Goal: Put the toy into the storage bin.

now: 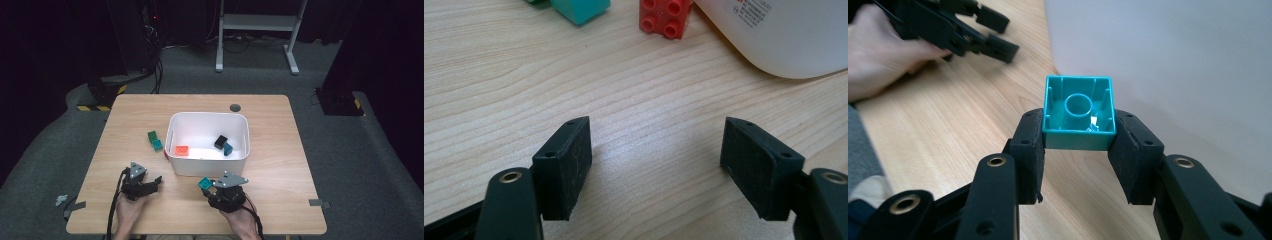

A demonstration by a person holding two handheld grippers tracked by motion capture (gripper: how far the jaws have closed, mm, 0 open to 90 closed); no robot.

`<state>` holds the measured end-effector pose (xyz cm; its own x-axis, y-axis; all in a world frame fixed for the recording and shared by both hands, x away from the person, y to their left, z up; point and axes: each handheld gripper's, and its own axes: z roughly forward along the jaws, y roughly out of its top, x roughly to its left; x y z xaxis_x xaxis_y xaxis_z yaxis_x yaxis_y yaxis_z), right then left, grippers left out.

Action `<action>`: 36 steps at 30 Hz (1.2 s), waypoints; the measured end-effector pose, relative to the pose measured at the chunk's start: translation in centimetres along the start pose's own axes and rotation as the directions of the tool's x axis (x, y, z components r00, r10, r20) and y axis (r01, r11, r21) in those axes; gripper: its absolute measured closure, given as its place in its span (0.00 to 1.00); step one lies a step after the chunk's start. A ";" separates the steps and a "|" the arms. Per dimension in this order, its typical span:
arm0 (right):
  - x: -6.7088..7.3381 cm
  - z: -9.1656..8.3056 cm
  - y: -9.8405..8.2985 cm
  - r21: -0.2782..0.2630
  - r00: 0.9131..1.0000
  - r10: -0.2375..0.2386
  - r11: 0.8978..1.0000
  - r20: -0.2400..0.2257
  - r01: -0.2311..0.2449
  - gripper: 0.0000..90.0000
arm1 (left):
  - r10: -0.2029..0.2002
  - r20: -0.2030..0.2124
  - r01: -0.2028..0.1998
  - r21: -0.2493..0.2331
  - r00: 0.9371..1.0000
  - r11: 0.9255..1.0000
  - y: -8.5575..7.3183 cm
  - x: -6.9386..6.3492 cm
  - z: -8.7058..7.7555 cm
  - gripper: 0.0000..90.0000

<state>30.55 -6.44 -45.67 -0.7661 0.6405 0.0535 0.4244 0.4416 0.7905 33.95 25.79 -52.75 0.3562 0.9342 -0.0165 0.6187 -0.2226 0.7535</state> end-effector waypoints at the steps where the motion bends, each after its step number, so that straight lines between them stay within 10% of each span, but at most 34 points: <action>1: -0.1 -0.3 0.2 -0.004 1.000 0.000 1.000 -0.004 0.000 0.66 | 0.000 0.000 0.000 0.000 1.000 1.000 0.0 0.0 0.0 0.32; 21: -2.8 -5.7 4.8 -0.102 0.997 -0.001 0.995 -0.071 -0.006 0.66 | 0.001 0.000 -0.001 0.001 1.000 1.000 0.0 0.0 0.0 0.32; 36: -6.4 -6.0 7.9 -0.110 1.000 0.030 0.993 -0.003 -0.031 0.66 | -0.002 0.002 0.002 0.000 1.000 1.000 0.0 0.0 0.0 0.31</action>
<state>35.92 -10.82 -36.12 -0.7545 0.6515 0.0797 0.3917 0.3497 0.8510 33.95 25.79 -52.75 0.3566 0.9341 -0.0194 0.6193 -0.2208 0.7535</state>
